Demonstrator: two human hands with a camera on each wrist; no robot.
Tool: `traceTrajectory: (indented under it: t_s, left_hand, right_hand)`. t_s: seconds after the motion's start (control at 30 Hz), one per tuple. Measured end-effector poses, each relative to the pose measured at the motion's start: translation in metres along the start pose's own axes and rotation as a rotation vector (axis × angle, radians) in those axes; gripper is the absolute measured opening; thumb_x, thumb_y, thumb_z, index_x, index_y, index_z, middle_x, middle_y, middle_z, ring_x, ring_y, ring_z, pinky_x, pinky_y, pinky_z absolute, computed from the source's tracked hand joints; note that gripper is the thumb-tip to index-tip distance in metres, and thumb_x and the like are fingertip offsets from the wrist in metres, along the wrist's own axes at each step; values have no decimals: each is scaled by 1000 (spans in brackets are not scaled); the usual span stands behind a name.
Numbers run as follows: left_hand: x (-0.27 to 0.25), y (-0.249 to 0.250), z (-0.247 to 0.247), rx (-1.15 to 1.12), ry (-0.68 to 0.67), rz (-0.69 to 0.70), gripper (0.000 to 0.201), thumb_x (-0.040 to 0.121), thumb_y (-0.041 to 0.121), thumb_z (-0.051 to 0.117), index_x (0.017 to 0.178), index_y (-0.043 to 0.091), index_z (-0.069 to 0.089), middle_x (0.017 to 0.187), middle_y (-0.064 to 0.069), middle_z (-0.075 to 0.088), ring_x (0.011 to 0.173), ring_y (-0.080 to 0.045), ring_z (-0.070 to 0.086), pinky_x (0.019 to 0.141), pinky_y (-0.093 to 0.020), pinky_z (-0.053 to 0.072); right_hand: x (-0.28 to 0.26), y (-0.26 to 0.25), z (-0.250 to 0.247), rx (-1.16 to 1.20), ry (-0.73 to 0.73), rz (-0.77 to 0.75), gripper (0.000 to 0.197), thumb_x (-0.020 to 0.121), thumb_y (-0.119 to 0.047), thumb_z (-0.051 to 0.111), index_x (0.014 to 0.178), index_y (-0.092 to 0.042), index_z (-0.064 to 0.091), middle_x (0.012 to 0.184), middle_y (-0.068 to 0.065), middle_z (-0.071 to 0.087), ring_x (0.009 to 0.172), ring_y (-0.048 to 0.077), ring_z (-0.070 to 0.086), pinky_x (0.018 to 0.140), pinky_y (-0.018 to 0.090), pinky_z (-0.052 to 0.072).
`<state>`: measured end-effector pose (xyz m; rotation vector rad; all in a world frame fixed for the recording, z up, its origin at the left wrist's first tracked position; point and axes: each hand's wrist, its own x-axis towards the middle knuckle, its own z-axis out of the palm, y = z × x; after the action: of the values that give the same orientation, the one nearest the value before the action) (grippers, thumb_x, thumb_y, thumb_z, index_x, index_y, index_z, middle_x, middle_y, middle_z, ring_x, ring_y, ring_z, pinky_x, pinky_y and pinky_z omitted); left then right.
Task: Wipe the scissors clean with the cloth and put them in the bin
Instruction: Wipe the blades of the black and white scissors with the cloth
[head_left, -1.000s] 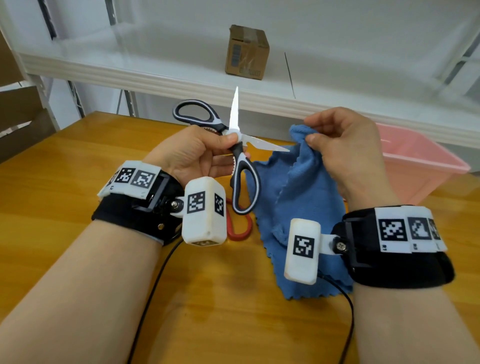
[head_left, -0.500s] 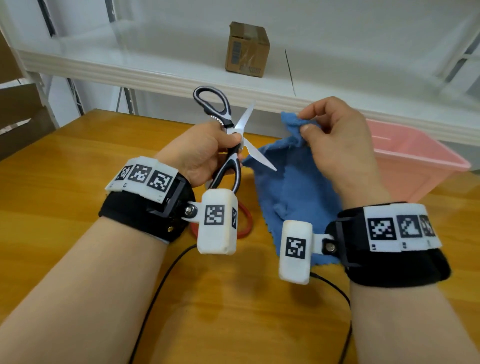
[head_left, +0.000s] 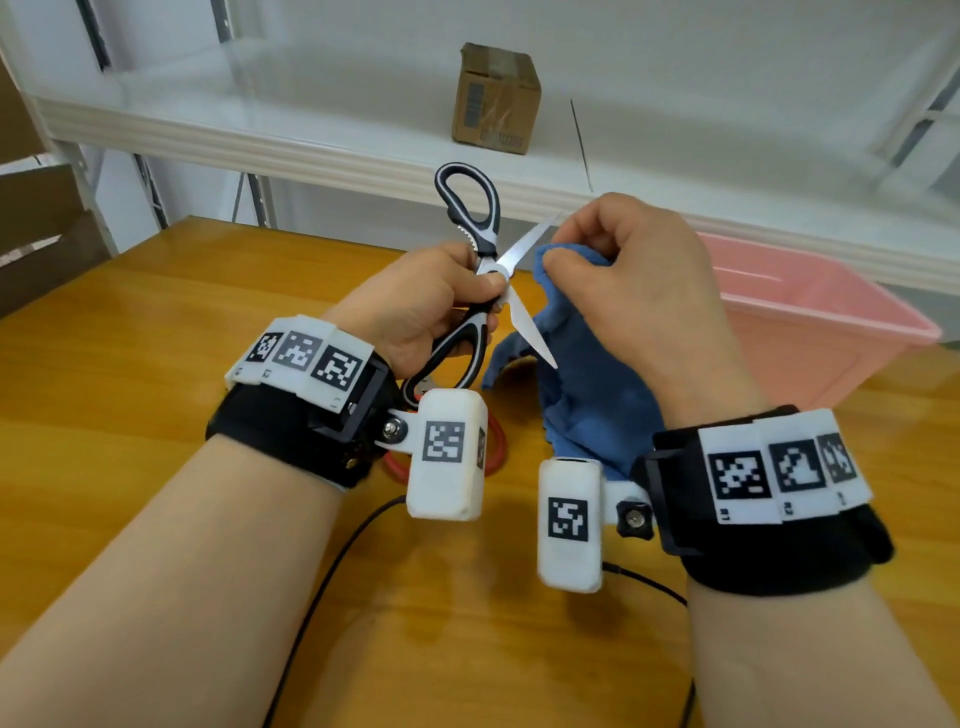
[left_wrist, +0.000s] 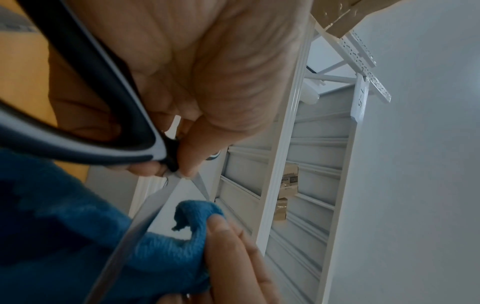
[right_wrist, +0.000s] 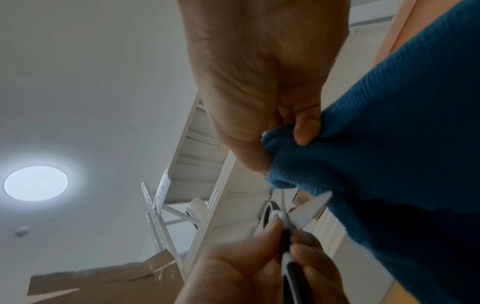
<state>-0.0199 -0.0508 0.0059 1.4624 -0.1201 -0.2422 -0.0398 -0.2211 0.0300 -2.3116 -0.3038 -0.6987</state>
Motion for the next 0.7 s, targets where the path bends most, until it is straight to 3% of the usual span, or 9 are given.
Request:
traceTrajectory:
  t_s: [0.2,0.37,0.43,0.53,0.63,0.7]
  left_hand:
    - [-2,1,-4,-18,-40,3,10,96,6,51,104,9,56,71,-5,58,60,-16,54,60,-29,42]
    - [-3,2,0,17,-46,-5,13,96,3,51,108,6,56,72,-7,56,57,-17,53,55,-25,45]
    - [-3,1,2,41,-38,-15,7,95,2,51,98,5,57,73,-9,56,57,-17,52,52,-24,47]
    - [-2,-1,2,58,-15,-40,15,94,1,52,81,9,54,71,-9,55,55,-16,51,50,-25,47]
    - [-2,-1,1,64,-5,-69,4,93,2,54,96,4,57,74,-10,57,54,-15,52,51,-25,48]
    - [-1,-2,2,72,10,-84,13,93,2,55,106,4,57,78,-12,58,53,-15,53,50,-25,48]
  right_hand:
    - [-1,3,-9,48,-127,-21,5,83,-21,69,81,-25,72,73,-13,67,70,0,60,62,17,47]
    - [-3,4,-1,12,-243,-87,2,84,-25,73,85,-26,74,82,-12,71,80,2,64,69,19,50]
    - [-3,5,4,-14,-256,-101,2,84,-26,73,86,-27,74,83,-11,70,82,4,64,71,22,51]
    - [-4,4,9,-61,-284,-107,4,84,-25,73,88,-26,74,87,-10,69,84,6,62,75,25,51]
    - [-4,1,11,-89,-320,-105,6,84,-24,73,90,-23,74,89,-7,70,85,8,63,75,24,51]
    - [-5,0,10,-106,-353,-88,4,84,-23,72,88,-23,74,86,-7,69,80,5,61,69,17,48]
